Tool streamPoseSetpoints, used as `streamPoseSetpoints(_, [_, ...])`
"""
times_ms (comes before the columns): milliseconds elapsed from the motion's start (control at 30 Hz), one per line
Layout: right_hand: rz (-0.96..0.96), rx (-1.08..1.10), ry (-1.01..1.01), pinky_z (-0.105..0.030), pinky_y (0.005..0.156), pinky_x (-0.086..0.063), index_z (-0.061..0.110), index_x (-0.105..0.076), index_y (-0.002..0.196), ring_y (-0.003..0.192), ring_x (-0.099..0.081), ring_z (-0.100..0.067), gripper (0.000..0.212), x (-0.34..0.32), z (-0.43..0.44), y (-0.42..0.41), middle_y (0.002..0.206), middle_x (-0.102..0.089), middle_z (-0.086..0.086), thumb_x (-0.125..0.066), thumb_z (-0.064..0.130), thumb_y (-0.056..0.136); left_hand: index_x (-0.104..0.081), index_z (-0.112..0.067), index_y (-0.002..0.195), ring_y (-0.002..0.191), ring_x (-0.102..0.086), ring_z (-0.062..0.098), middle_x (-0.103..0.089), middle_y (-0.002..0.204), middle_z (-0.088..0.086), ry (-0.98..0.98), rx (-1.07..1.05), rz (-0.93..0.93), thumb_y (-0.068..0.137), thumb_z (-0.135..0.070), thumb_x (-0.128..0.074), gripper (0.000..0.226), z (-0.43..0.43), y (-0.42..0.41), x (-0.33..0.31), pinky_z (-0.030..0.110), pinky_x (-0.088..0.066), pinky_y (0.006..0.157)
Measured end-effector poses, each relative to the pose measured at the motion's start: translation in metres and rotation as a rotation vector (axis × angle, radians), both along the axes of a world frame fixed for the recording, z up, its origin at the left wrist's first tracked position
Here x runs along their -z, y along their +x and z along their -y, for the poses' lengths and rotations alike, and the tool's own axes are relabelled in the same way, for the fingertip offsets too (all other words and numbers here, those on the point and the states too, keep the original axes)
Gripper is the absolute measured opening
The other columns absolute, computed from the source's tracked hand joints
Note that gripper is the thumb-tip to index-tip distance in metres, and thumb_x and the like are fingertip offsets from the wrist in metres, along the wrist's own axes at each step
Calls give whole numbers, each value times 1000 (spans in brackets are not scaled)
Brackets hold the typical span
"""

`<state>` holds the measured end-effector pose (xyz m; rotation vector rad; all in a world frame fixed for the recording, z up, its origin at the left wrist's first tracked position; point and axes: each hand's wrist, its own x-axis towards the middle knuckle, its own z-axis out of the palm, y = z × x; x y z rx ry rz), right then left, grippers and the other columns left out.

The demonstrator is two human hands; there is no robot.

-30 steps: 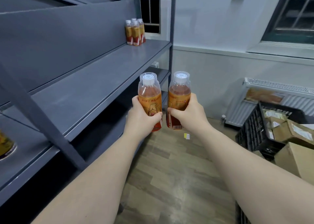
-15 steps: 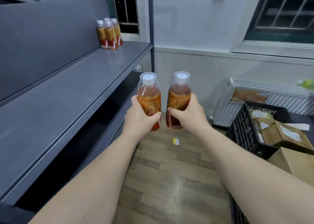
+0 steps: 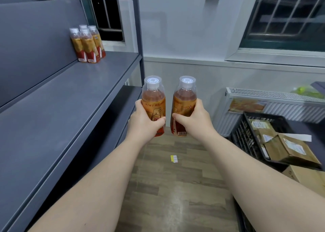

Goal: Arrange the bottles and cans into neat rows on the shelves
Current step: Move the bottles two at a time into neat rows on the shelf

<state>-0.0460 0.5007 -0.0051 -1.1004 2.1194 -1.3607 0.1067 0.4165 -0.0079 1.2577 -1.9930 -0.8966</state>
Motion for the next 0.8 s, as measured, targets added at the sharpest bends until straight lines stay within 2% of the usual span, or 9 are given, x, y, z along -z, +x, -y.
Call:
streamPoseSetpoints(367, [-6, -42, -12, -39, 91, -53, 28, -42, 126, 107, -60, -17, 61, 8, 83, -90, 116, -61, 8, -80, 39, 80, -29, -27, 138, 115, -57, 22, -57, 127, -2, -13, -29, 9, 78, -46, -79, 82, 78, -84, 7, 39, -55, 89])
streamPoseSetpoints(467, [0, -60, -18, -39, 91, -53, 28, -43, 126, 107, -60, -16, 61, 3, 108, -123, 116, -61, 8, -80, 39, 79, -29, -29, 138, 115, -57, 23, -56, 126, -3, -1, -36, 7, 77, -47, -79, 81, 99, -116, 2, 30, -54, 72])
streamPoseSetpoints(533, [8, -68, -27, -37, 90, -52, 27, -43, 128, 107, -59, -16, 62, -1, 124, -145, 117, -61, 7, -80, 38, 80, -29, -30, 137, 116, -56, 24, -56, 126, -3, -5, -45, 6, 76, -47, -79, 81, 113, -137, -1, 29, -53, 69])
streamPoseSetpoints(600, [8, -76, -27, -35, 87, -51, 26, -42, 129, 107, -58, -17, 62, -3, 137, -164, 118, -60, 6, -80, 37, 81, -29, -28, 138, 118, -56, 24, -56, 127, -2, -11, -57, -12, 77, -45, -80, 81, 126, -156, -4, 38, -57, 82])
streamPoseSetpoints(667, [9, -79, -25, -34, 87, -50, 25, -42, 130, 107, -58, -18, 62, -3, 150, -182, 119, -60, 5, -80, 37, 81, -29, -26, 140, 117, -56, 22, -56, 128, -2, -15, -61, -20, 78, -43, -80, 82, 138, -172, -7, 44, -54, 95])
streamPoseSetpoints(800, [28, -78, -26, -32, 85, -49, 23, -42, 131, 109, -58, -19, 63, -2, 178, -210, 121, -60, 3, -80, 34, 82, -30, -25, 139, 118, -56, 23, -56, 128, -2, -10, -64, -9, 78, -43, -81, 82, 165, -195, -7, 47, -52, 98])
